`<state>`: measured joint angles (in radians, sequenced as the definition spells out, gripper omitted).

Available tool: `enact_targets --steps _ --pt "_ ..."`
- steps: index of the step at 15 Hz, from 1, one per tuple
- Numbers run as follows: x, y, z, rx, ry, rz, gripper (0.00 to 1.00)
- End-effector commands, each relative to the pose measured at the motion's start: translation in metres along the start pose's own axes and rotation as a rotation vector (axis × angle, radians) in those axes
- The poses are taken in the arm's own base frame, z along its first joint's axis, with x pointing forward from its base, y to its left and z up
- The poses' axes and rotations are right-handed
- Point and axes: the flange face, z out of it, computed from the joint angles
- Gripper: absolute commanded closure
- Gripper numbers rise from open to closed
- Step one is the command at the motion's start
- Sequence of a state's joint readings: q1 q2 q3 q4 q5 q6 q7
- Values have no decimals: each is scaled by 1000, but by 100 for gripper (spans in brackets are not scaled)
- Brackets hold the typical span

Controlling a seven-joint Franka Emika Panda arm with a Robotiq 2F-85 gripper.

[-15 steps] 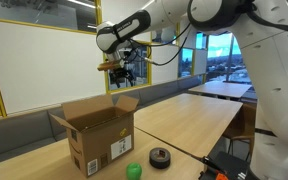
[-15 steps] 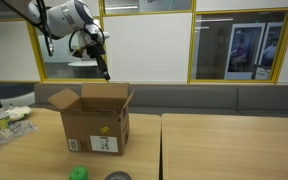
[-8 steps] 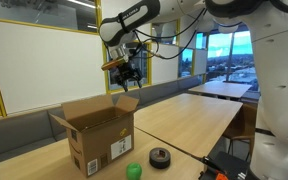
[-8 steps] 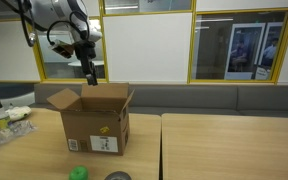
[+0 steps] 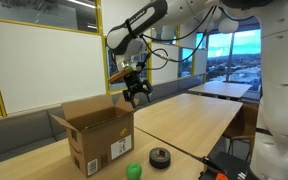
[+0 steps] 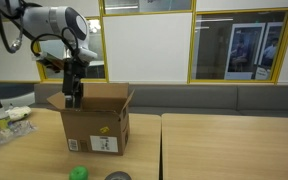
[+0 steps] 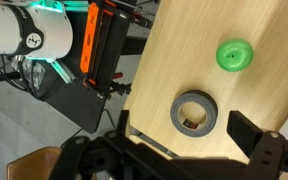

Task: Put the objects on the table and put them in the box, then slide the box to the right

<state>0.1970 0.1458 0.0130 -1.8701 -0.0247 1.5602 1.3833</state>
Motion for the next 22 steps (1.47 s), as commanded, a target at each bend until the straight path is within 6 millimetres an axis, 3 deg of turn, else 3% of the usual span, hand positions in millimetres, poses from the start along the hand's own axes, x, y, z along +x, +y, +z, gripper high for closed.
enact_targets --steps 1,7,13,17,22 --pt "0 13 28 39 -71 -6 0" --pt "-4 -6 93 98 -39 -17 0" --pt "-35 -31 154 103 -11 -36 0" --pt "-60 -44 176 149 -13 -16 0" --pt "-73 -49 195 287 -39 51 0"
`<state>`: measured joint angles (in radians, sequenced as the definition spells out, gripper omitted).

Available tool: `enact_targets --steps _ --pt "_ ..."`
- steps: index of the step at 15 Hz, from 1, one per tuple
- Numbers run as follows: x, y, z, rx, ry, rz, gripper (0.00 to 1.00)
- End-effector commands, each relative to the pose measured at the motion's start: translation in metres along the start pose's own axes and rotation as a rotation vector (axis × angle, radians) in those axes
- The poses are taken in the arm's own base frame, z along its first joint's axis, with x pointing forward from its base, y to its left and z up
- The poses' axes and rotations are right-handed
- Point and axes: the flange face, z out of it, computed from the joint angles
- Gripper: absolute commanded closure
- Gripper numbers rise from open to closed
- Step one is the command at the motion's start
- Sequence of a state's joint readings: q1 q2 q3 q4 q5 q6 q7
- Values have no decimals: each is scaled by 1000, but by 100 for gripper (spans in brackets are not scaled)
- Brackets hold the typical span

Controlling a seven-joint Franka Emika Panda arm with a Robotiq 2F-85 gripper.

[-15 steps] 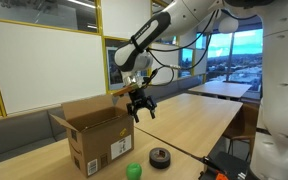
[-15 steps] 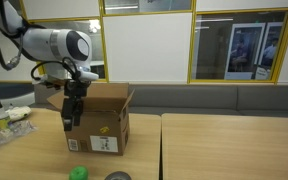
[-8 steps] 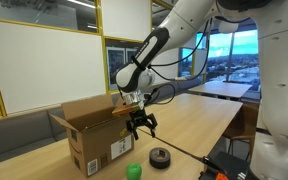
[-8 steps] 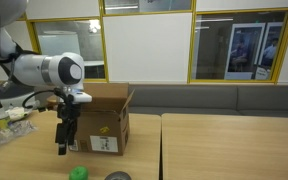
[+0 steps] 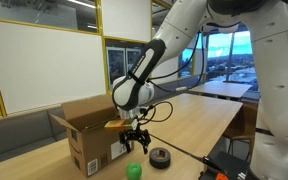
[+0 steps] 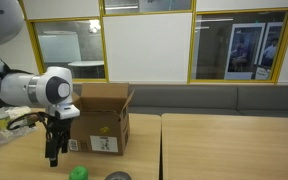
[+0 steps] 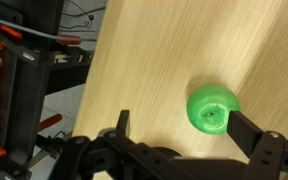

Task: Put the objects on the table and put them in the box, then slide the box to the right

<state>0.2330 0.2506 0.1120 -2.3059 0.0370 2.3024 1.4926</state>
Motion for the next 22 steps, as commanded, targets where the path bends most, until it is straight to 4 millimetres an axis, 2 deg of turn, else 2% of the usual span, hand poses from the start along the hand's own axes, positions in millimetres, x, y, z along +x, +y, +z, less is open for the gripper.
enact_targets --steps 1,5,10,15,19,22 --pt "-6 7 9 110 -38 68 0" --pt "-8 14 22 189 -63 95 0" --pt "-17 20 50 235 -38 65 0" --pt "-20 15 80 282 -3 43 0" --pt "-7 6 104 301 27 43 0" --pt "11 -3 117 309 52 52 0"
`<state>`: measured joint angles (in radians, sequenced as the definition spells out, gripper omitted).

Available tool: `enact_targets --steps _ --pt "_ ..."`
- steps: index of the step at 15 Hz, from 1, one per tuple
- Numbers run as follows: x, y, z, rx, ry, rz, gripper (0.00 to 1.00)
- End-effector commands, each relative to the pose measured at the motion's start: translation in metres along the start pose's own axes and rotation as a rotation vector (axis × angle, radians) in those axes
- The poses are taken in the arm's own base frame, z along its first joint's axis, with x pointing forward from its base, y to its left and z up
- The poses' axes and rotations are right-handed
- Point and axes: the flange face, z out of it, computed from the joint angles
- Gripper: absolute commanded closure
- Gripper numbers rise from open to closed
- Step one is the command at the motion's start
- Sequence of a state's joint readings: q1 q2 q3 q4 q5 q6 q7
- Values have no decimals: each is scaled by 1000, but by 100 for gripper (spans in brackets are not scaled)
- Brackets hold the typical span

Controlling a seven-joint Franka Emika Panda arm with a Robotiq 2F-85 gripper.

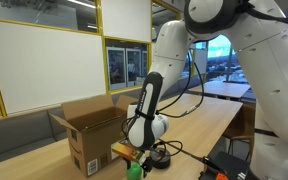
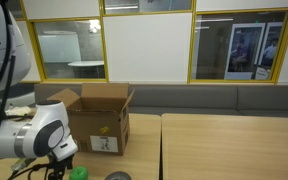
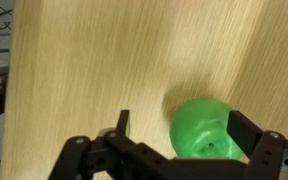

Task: Put the objects on the table and put them in the box, then slide the box to the right

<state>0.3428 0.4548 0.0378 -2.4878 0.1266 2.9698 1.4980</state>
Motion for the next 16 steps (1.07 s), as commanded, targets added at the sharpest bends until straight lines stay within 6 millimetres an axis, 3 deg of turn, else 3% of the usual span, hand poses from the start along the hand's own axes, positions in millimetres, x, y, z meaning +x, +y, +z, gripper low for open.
enact_targets --steps 1,7,16 --pt "16 -13 15 31 35 -18 0" --pt "38 -36 26 41 61 -38 0" --pt "65 -55 43 50 75 -66 0"
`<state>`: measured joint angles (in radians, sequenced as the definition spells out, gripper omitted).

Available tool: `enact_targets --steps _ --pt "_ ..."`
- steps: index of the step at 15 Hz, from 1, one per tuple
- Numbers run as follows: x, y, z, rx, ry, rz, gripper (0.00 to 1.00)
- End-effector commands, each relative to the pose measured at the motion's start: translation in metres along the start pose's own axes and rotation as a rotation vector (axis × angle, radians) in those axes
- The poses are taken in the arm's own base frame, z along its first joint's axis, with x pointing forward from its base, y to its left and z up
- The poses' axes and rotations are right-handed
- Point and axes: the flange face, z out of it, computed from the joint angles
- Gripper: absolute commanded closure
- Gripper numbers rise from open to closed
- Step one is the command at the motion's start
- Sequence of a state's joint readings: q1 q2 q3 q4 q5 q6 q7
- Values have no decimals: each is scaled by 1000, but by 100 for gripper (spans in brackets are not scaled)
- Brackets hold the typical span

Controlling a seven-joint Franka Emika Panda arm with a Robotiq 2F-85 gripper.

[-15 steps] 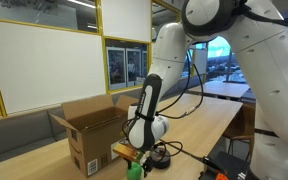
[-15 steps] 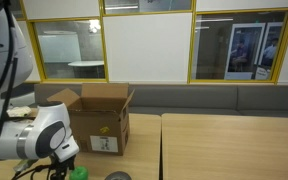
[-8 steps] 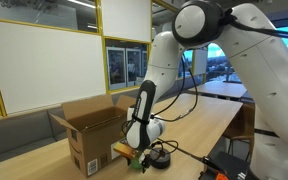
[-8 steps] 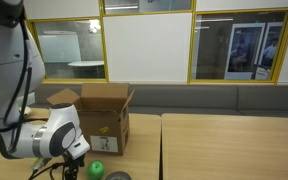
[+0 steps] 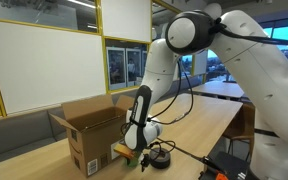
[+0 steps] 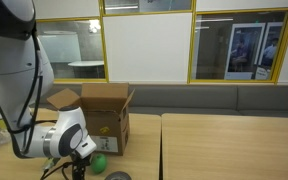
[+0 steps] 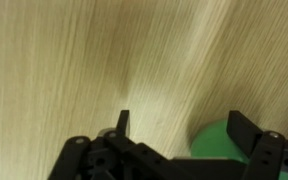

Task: Put the objects on the table and put them in the box, then slide the box to the right

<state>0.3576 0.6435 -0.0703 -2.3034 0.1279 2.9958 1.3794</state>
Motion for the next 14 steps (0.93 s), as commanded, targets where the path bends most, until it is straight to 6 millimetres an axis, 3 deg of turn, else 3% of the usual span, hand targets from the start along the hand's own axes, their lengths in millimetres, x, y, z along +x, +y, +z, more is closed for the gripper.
enact_targets --steps 1,9,14 --pt "17 -15 4 28 13 -27 0" --pt "43 -35 2 68 33 -68 0" --pt "66 -42 11 79 33 -75 0"
